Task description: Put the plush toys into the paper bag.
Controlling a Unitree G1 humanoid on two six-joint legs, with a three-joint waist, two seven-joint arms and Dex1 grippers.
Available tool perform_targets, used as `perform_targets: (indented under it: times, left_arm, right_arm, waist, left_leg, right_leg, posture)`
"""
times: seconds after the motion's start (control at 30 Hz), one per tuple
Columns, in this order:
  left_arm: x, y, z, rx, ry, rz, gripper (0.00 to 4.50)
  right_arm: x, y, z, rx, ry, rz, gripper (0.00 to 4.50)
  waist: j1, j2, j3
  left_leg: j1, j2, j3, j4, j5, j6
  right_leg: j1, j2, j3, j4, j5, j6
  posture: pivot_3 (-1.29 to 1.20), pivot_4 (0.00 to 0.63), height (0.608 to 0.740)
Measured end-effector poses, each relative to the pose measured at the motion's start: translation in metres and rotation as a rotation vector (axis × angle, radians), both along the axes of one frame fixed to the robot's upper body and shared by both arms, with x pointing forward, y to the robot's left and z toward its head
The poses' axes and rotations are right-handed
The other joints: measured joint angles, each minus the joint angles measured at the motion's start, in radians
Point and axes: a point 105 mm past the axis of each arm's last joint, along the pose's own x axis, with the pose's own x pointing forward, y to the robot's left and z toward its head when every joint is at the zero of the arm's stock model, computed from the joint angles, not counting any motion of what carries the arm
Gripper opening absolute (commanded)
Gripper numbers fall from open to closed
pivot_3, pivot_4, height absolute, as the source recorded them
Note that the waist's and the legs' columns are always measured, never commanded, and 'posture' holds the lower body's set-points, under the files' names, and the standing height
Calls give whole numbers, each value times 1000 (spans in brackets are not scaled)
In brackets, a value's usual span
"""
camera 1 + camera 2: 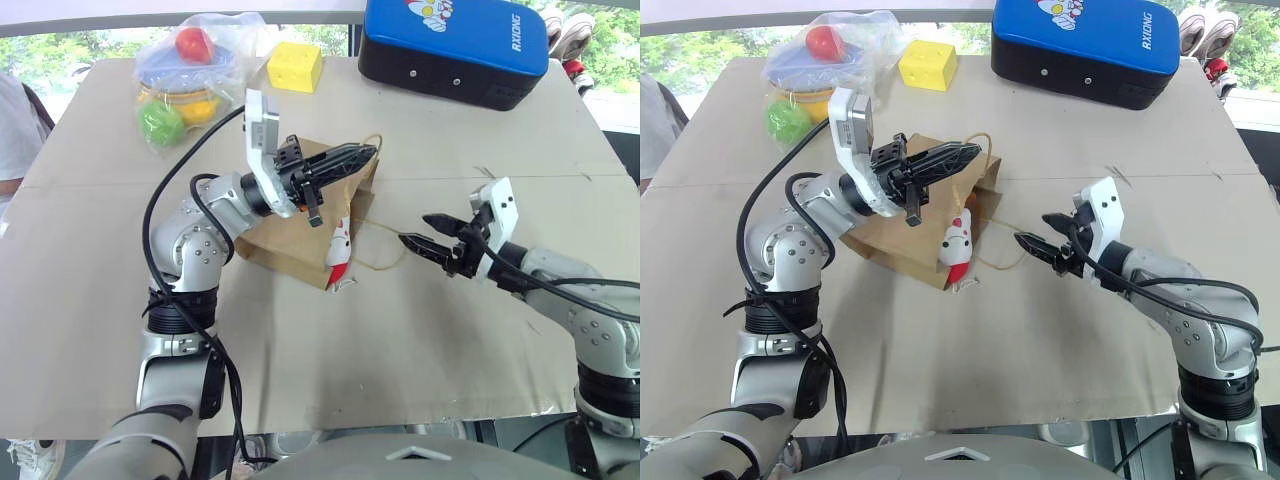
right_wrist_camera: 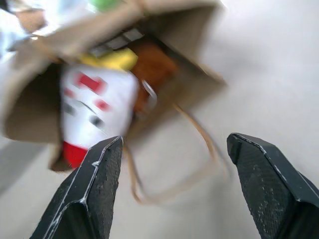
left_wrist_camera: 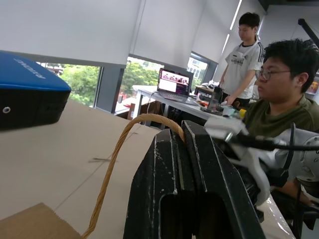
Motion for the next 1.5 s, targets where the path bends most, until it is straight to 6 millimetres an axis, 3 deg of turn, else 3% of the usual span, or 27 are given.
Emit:
perform_targets:
  times: [0.1,0.13,0.2,0.37,0.53,0.67,0.77,0.87,0.93,1.1,1.37,1.4,1.5]
  left_arm:
    - [1,0,0,1,-2,3,0]
    - [1,0,0,0,-3,3,0]
    - [1,0,0,1,-4,3,0]
    - [1,1,0,0,-9,5,0]
    - [1,1,1,-1,-11,9,0]
    - [4,1,4,-30,-2,24,0]
    - [15,10,21,-141,32,61,0]
    - [34,35,49,-316,100,110,0]
    - [46,54,49,-367,144,165,0]
    - [59,62,32,-403,240,190,0]
    - [67,56,49,-434,236,169,0]
    - [68,53,55,-422,227,164,0]
    - [73,52,54,-350,225,186,0]
  right_arm:
    - [-1,3,-24,10,109,-21,3261]
    - [1,4,-30,17,135,-30,3028]
    - [2,7,-36,33,167,-28,2432]
    - [10,16,-30,83,149,-10,16]
    - [9,24,-16,165,115,38,16]
    - [7,22,22,293,18,73,16]
    - [9,14,60,390,-82,70,16]
    - [2,9,128,524,-248,118,16]
    - [-15,7,169,578,-358,168,16]
    - [-25,10,184,572,-337,188,16]
    - [-30,4,211,594,-390,141,16]
    - [-30,2,212,589,-398,128,16]
    - [-19,-3,190,558,-326,53,16]
  waist:
    - [-1,0,0]
    - [-1,0,0]
    - [-1,0,0]
    - [-1,0,0]
    - [0,0,0]
    - [0,0,0]
    - [0,0,0]
    - [-5,0,1]
    - [-6,0,1]
    - [1,-1,1]
    - [3,-2,1]
    - [3,-2,1]
    - [4,-2,0]
  left_leg:
    - [0,0,1,0,0,0]
    - [0,0,1,0,0,0]
    - [0,0,0,0,0,0]
    - [0,0,0,0,0,0]
    - [0,0,0,0,0,0]
    - [0,0,0,0,0,0]
    - [0,0,0,0,0,0]
    - [0,0,0,1,0,0]
    - [0,0,0,-1,0,0]
    - [-4,0,0,1,0,0]
    - [-4,0,-1,2,0,0]
    - [-4,0,-1,2,0,0]
    - [-4,0,0,2,0,0]
  right_leg:
    - [0,0,1,0,0,0]
    - [0,0,1,0,0,0]
    - [0,0,0,0,0,0]
    - [0,0,0,0,0,0]
    - [0,0,0,0,0,0]
    - [0,0,0,0,0,0]
    - [0,0,0,0,0,0]
    - [-1,0,0,1,0,0]
    - [0,0,-1,0,0,0]
    - [-1,-1,-1,-1,0,0]
    - [-1,-1,-1,0,0,1]
    - [-1,-1,-2,-1,0,1]
    - [-1,-1,-1,-1,0,1]
  posture:
    - [0,150,740]
    - [0,150,740]
    - [0,150,740]
    - [0,150,740]
    - [0,150,740]
    - [0,150,740]
    - [0,150,740]
    - [0,150,740]
    - [0,150,740]
    - [0,150,740]
    - [0,150,740]
    - [0,150,740]
    - [0,150,740]
